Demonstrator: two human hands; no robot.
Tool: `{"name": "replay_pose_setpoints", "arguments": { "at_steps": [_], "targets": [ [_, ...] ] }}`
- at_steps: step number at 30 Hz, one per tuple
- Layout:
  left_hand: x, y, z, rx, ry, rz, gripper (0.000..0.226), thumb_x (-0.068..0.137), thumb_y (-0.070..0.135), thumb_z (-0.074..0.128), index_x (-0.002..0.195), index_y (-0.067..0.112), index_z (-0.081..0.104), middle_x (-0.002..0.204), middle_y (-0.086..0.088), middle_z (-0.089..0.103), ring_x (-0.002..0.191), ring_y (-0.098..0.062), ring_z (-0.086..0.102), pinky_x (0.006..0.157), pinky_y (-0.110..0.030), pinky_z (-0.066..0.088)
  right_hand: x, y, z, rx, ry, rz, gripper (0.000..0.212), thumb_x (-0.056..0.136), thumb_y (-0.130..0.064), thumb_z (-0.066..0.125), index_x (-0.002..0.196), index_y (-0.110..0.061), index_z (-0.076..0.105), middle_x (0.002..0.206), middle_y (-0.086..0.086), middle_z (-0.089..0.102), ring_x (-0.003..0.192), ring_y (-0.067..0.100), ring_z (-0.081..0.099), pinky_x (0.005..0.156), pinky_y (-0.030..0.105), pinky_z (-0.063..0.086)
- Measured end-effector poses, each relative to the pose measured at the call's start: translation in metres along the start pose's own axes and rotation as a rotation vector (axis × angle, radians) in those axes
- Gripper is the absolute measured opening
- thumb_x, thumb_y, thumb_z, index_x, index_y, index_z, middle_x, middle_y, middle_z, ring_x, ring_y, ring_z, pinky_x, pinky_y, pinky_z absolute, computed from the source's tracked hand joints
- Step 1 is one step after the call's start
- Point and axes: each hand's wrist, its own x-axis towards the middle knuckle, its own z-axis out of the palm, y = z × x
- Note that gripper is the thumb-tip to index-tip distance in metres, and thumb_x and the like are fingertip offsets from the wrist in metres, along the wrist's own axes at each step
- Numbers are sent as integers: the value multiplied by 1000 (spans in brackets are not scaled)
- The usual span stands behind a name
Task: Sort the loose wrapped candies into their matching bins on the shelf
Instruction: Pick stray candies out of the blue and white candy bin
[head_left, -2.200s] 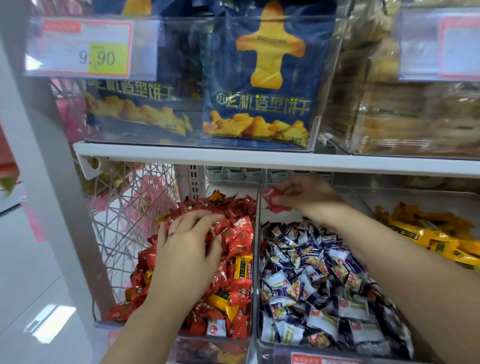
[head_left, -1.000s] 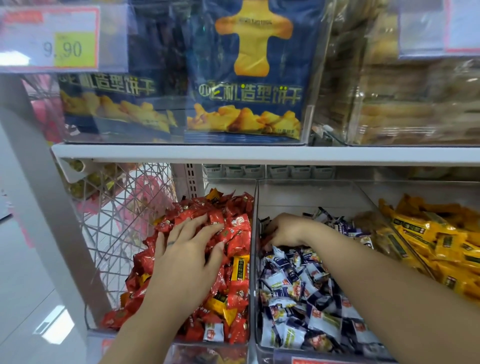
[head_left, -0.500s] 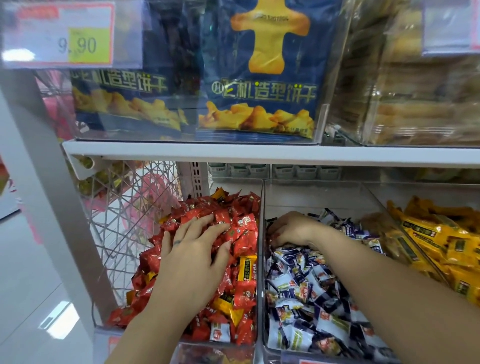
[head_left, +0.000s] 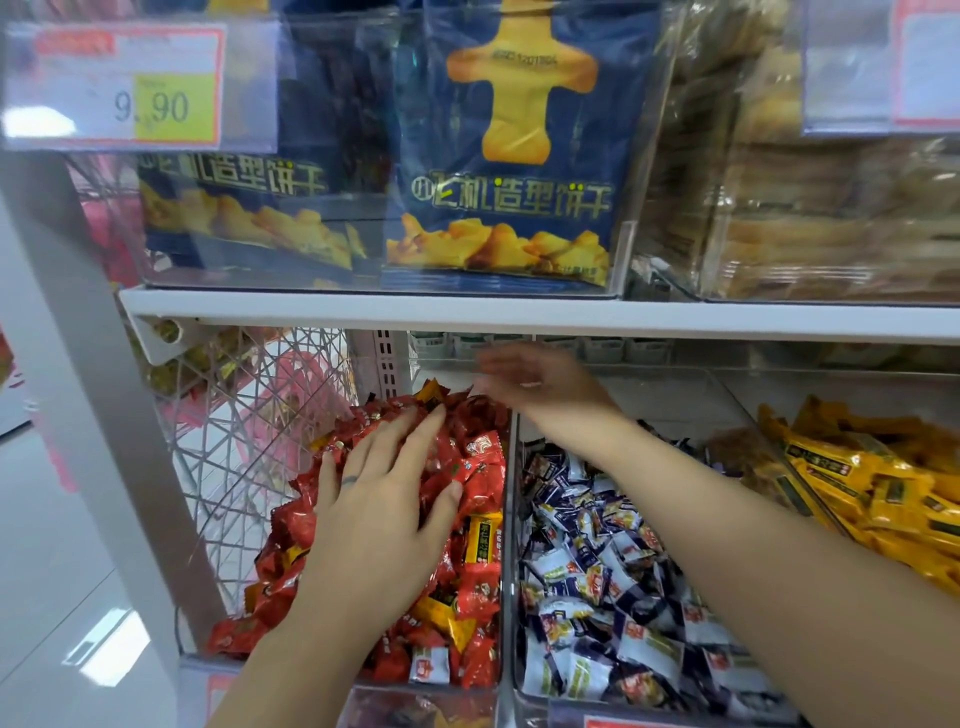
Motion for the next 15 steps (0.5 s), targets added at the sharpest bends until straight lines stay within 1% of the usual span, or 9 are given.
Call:
{"name": "replay_pose_setpoints", "arguments": {
  "at_steps": [3,5,6,8,10,12,13,14,15],
  "targets": [
    [1,-1,2,39,-38,8,59,94,49,37,146,46,9,155,18,14,144,-8,7,117,-44,-2,0,16,-10,-12,181,164,11,91,-18,59,101,-19,65,100,-5,67,87,7,62,82,22,52],
    [2,-2,2,53,-59,0,54,95,49,35,146,46,16,155,19,13,144,-8,5,118,-44,-3,2,26,-13,107,235,321,10,92,-9,56,93,-15,64,100,8,69,85,18,66,82,31,56],
    [2,-3,3,55,-68,-5,52,95,49,34,145,46,20,155,19,13,144,-8,4,118,-45,-4,3,32,-13,149,221,403,11,93,-6,54,96,-10,64,99,12,69,86,22,67,82,33,56],
    [2,-3,3,59,-74,-11,49,95,50,34,143,46,26,154,20,14,144,-8,4,118,-45,-3,3,41,-13,152,87,567,19,95,-6,49,110,-1,61,102,17,68,95,29,67,83,35,56],
    [2,-3,3,59,-80,-18,48,95,51,34,142,47,29,154,21,14,144,-8,5,118,-45,-3,1,51,-8,118,-84,692,28,97,-6,44,120,6,55,113,24,64,103,32,64,84,35,53],
    [3,-3,4,58,-80,-19,47,94,50,35,141,47,30,154,20,16,144,-8,7,118,-45,-2,0,63,-6,29,-183,730,28,98,-5,40,116,8,56,115,25,63,104,33,62,87,35,52],
    [3,-4,4,57,-79,-19,47,94,50,36,141,47,31,153,20,17,143,-8,7,118,-45,-2,1,67,-6,-27,-214,730,24,98,-5,39,104,4,60,102,21,66,95,30,64,82,32,54],
    [3,-4,4,56,-78,-19,46,94,50,36,140,47,32,153,20,17,143,-8,8,118,-45,-2,2,68,-5,-89,-243,729,22,97,-5,38,90,-2,59,83,15,63,77,23,62,69,27,54],
    [3,-3,4,53,-80,-20,46,94,49,36,140,46,32,153,20,18,143,-7,8,118,-45,-2,3,70,-5,-160,-270,727,23,95,-3,37,82,-5,57,71,9,53,63,17,53,57,23,48]
  ]
}}
